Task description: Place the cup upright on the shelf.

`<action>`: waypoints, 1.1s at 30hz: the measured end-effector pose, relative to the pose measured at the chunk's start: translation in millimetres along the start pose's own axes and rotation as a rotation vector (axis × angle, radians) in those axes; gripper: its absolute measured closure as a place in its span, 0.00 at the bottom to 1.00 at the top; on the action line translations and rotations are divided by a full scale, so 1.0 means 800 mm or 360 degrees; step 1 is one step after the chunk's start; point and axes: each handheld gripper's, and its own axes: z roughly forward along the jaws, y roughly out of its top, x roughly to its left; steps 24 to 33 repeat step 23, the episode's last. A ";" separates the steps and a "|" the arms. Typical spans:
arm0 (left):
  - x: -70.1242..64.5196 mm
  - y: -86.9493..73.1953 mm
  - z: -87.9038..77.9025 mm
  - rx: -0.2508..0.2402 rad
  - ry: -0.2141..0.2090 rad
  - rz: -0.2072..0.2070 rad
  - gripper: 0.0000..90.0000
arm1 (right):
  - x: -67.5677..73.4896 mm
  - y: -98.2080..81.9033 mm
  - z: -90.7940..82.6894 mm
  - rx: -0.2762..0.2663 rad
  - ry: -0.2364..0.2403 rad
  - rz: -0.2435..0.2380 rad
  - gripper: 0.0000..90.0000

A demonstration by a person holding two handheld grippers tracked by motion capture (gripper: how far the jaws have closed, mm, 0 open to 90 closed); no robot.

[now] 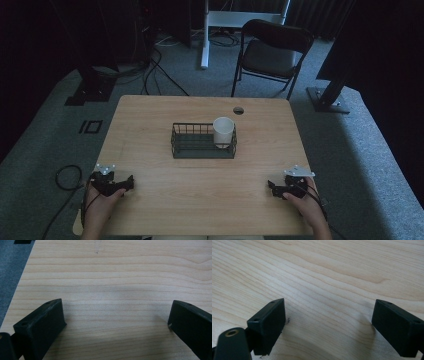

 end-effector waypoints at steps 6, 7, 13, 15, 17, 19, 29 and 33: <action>0.000 0.000 0.000 0.0000 0.0000 0.0000 0.01 | -0.002 -0.001 0.000 0.0018 0.0033 0.0039 0.13; 0.000 0.000 0.000 0.0000 0.0000 0.0000 0.01 | -0.002 -0.001 0.000 0.0018 0.0032 0.0040 0.13; 0.000 0.000 0.000 0.0000 0.0000 0.0002 0.01 | -0.001 -0.001 -0.001 0.0020 0.0022 0.0049 0.13; 0.000 0.000 0.000 0.0000 0.0000 0.0001 0.01 | -0.001 -0.001 -0.001 0.0021 0.0022 0.0050 0.13; 0.000 0.000 0.000 0.0001 0.0000 0.0002 0.01 | -0.001 -0.001 -0.001 0.0021 0.0022 0.0050 0.13; 0.000 0.000 0.000 0.0000 0.0000 0.0001 0.01 | -0.001 -0.001 -0.001 0.0021 0.0022 0.0050 0.13; 0.000 0.000 0.000 0.0000 0.0000 0.0001 0.01 | -0.001 -0.001 -0.001 0.0021 0.0022 0.0050 0.13; 0.000 0.000 0.000 0.0000 0.0000 0.0001 0.01 | -0.001 -0.001 -0.001 0.0021 0.0022 0.0050 0.13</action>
